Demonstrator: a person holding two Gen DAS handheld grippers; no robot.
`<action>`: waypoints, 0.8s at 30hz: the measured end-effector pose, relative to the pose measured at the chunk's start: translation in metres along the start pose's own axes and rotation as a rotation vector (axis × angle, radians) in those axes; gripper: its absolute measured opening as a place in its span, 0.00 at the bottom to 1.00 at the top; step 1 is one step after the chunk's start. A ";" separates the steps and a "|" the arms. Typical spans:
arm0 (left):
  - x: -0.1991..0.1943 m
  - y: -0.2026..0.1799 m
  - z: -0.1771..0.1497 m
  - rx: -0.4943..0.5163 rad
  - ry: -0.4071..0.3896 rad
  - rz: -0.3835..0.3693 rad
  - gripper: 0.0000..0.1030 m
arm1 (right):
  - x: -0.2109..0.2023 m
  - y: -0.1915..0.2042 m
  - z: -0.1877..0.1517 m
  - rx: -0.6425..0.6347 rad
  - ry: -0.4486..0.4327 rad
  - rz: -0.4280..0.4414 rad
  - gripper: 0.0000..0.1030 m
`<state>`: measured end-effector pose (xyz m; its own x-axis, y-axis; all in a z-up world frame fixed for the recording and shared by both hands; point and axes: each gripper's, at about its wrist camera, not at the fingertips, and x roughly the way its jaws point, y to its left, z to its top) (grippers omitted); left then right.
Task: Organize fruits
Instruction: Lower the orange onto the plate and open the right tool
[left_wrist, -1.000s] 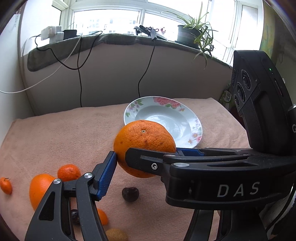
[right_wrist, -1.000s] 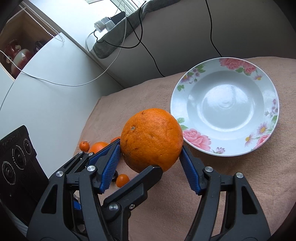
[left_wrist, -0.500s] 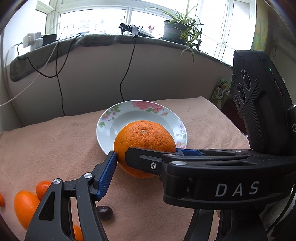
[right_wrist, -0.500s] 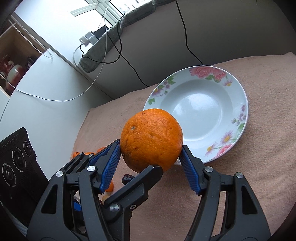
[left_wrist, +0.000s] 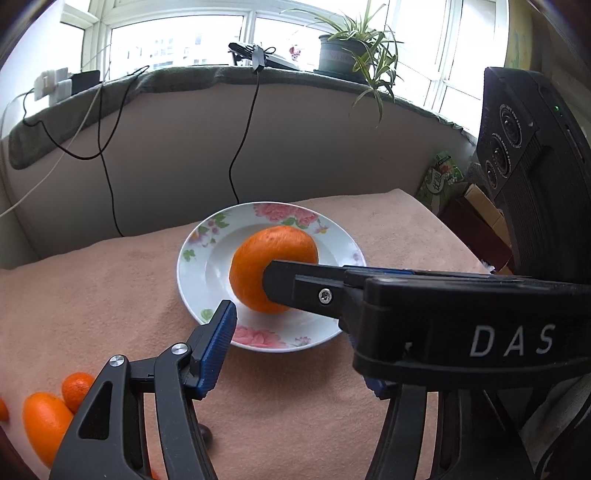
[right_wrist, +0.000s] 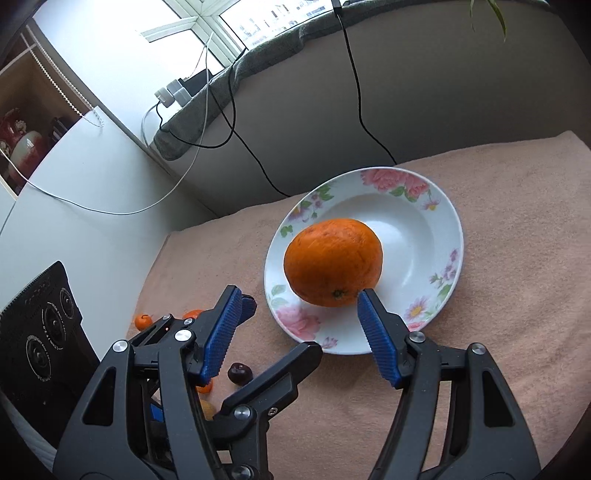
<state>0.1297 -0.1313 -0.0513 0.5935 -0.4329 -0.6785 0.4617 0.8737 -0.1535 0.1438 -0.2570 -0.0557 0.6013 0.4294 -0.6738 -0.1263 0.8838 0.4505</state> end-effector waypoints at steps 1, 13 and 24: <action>-0.001 0.001 0.000 -0.004 -0.002 -0.002 0.59 | -0.002 -0.001 0.002 0.001 -0.006 0.005 0.67; -0.019 0.012 -0.004 -0.034 -0.024 0.018 0.59 | -0.020 -0.015 -0.002 0.039 -0.047 -0.004 0.72; -0.039 0.014 -0.014 -0.057 -0.046 0.060 0.70 | -0.036 -0.007 -0.012 -0.006 -0.094 -0.052 0.83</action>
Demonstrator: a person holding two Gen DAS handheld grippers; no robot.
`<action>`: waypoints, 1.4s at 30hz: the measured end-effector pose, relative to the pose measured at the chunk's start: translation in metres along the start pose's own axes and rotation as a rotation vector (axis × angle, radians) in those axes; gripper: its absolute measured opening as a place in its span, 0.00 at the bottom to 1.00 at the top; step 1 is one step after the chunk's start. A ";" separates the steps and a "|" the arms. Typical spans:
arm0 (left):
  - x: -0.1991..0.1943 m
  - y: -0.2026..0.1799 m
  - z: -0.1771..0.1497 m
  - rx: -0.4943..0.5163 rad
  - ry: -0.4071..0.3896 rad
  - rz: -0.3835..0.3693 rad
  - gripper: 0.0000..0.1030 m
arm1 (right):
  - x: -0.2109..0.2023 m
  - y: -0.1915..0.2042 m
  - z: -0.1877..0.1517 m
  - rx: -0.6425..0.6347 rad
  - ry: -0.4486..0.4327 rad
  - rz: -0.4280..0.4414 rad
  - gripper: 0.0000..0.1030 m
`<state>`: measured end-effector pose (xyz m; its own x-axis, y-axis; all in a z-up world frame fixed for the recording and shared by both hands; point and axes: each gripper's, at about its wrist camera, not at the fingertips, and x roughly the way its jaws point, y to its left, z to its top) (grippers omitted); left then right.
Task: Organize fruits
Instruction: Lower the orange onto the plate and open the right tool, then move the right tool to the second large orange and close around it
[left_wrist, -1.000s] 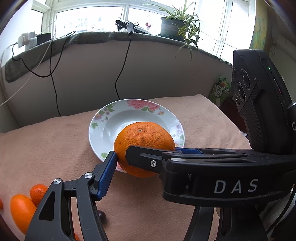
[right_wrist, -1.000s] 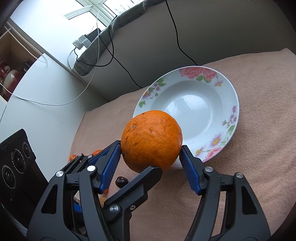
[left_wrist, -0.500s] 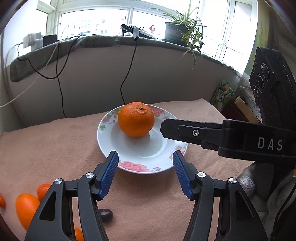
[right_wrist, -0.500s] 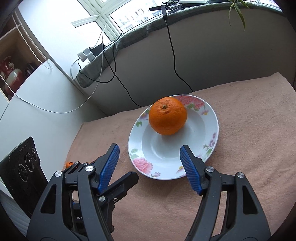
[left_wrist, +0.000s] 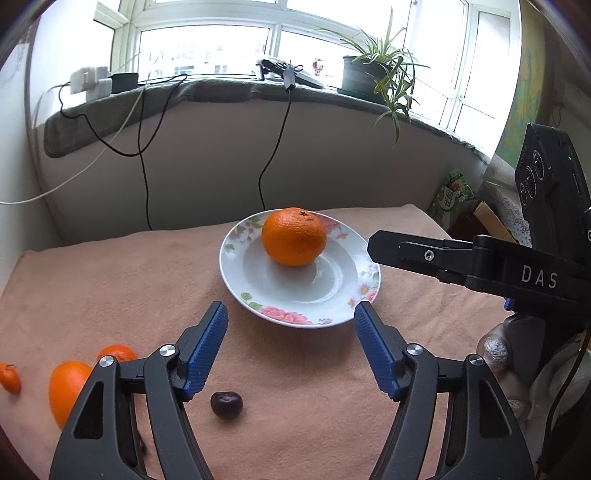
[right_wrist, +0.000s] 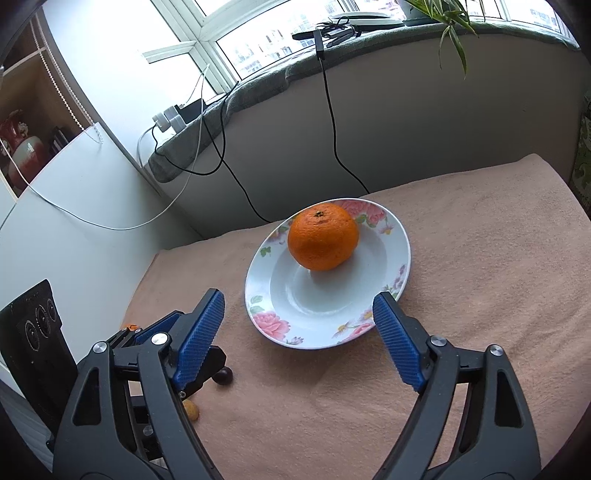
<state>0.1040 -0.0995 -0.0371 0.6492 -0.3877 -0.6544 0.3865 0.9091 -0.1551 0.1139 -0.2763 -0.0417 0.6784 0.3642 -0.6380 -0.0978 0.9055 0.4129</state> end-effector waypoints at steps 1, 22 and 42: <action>-0.002 0.001 -0.001 -0.001 -0.003 0.007 0.71 | -0.001 0.001 -0.002 -0.008 -0.003 -0.004 0.85; -0.054 0.047 -0.027 -0.085 -0.067 0.163 0.79 | 0.012 0.047 -0.022 -0.121 -0.009 -0.010 0.89; -0.090 0.140 -0.081 -0.325 -0.058 0.236 0.79 | 0.060 0.127 -0.052 -0.341 0.134 0.068 0.89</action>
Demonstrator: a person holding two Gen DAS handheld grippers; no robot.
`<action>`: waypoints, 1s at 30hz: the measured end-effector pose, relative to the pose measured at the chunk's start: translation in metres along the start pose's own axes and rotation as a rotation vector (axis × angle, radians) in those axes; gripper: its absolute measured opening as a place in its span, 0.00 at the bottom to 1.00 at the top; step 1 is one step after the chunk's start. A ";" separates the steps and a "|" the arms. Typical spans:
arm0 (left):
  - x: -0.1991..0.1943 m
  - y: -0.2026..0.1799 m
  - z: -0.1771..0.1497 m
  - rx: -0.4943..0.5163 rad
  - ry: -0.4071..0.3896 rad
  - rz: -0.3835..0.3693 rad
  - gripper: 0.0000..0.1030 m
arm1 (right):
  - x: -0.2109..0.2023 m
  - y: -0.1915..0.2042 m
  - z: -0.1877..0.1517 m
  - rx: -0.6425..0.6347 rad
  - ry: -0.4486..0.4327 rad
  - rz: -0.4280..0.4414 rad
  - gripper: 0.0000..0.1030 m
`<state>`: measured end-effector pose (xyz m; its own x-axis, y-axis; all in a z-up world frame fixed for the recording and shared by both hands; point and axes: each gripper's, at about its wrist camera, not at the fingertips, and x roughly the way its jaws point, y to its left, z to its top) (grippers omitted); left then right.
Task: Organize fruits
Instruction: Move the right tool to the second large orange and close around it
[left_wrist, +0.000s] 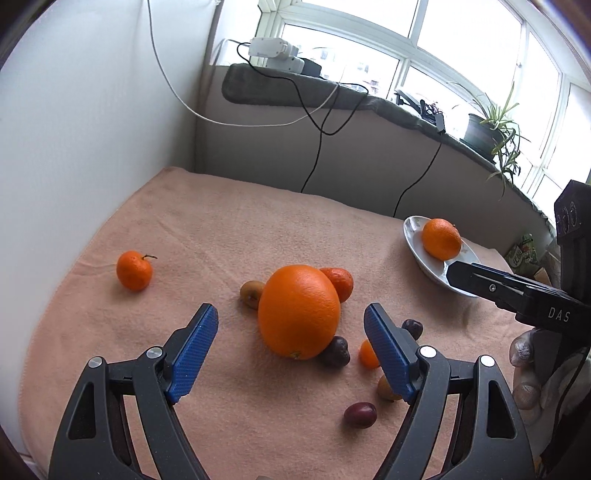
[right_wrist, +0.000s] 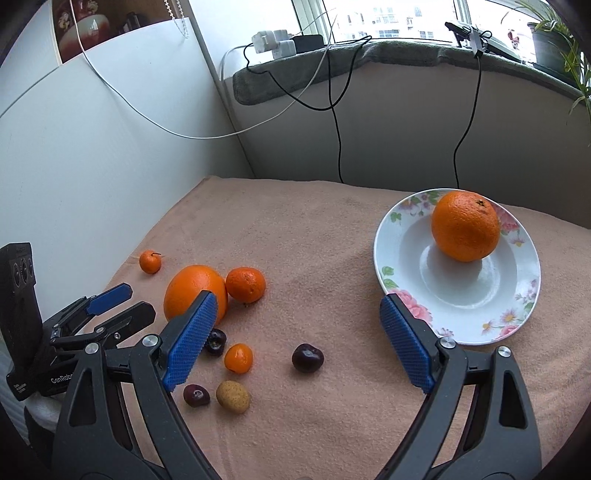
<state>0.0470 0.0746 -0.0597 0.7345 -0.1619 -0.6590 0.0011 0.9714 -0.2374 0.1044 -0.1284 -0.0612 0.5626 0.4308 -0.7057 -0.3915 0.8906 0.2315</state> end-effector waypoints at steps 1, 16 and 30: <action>0.001 0.004 -0.001 -0.012 0.005 -0.004 0.79 | 0.004 0.003 0.000 -0.003 0.009 0.010 0.89; 0.028 0.016 -0.010 -0.077 0.089 -0.105 0.78 | 0.061 0.037 0.001 0.018 0.183 0.162 0.89; 0.036 0.019 -0.009 -0.067 0.105 -0.135 0.77 | 0.081 0.048 0.009 0.072 0.250 0.246 0.89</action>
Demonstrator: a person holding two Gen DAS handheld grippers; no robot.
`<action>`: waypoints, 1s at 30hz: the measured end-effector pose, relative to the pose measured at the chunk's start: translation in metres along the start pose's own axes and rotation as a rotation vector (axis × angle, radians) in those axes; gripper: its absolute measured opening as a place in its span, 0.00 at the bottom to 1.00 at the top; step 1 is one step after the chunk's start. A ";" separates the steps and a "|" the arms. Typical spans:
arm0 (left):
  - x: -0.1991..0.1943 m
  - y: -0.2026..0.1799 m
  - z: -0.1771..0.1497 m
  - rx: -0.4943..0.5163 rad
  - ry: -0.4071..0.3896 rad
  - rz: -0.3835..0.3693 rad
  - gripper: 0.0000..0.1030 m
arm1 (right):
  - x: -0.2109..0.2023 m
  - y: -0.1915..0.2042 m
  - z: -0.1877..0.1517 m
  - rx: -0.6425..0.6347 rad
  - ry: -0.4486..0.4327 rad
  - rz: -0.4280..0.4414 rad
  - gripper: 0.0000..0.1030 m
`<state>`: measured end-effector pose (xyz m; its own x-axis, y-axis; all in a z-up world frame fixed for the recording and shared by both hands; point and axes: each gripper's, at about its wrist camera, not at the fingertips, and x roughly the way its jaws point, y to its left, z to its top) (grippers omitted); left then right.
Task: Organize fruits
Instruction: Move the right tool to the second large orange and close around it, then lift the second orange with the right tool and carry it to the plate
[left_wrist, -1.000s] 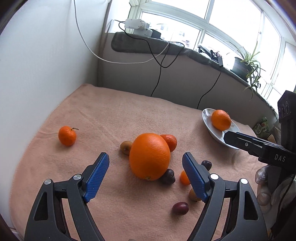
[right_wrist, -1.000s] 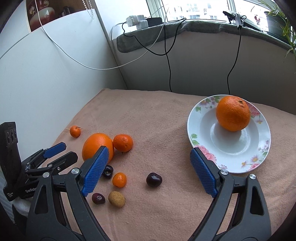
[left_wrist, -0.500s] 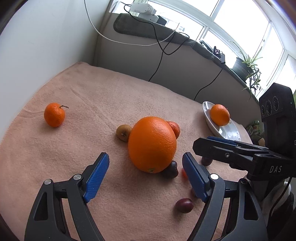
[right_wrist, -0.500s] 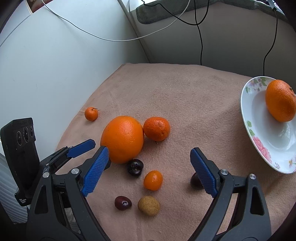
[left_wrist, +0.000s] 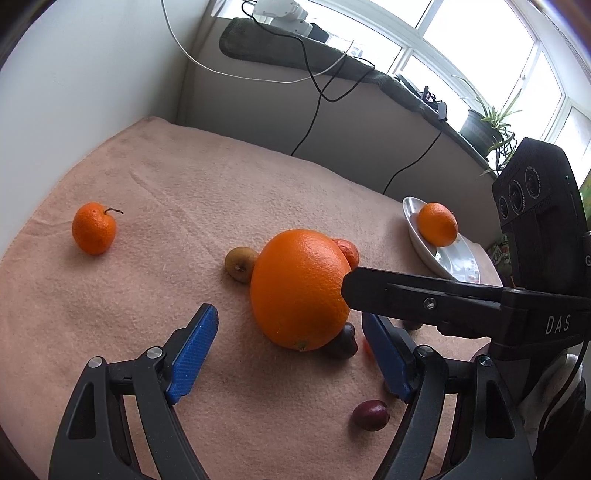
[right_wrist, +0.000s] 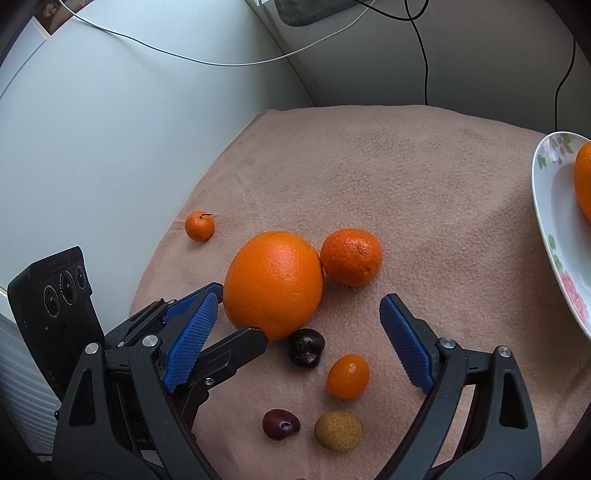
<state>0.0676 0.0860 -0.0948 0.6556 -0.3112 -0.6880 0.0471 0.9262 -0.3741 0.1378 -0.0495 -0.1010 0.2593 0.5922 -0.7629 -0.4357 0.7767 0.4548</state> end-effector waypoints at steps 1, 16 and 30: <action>0.001 0.000 0.000 0.000 0.002 -0.002 0.77 | 0.002 0.001 0.001 0.002 0.005 0.007 0.89; 0.018 -0.005 0.005 0.005 0.043 -0.035 0.67 | 0.030 0.002 0.005 0.018 0.087 0.056 0.85; 0.022 -0.007 0.003 0.013 0.052 -0.023 0.61 | 0.038 0.001 0.003 0.013 0.107 0.084 0.70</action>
<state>0.0841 0.0734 -0.1055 0.6140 -0.3429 -0.7109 0.0719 0.9213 -0.3823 0.1496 -0.0254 -0.1277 0.1287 0.6295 -0.7663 -0.4407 0.7285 0.5244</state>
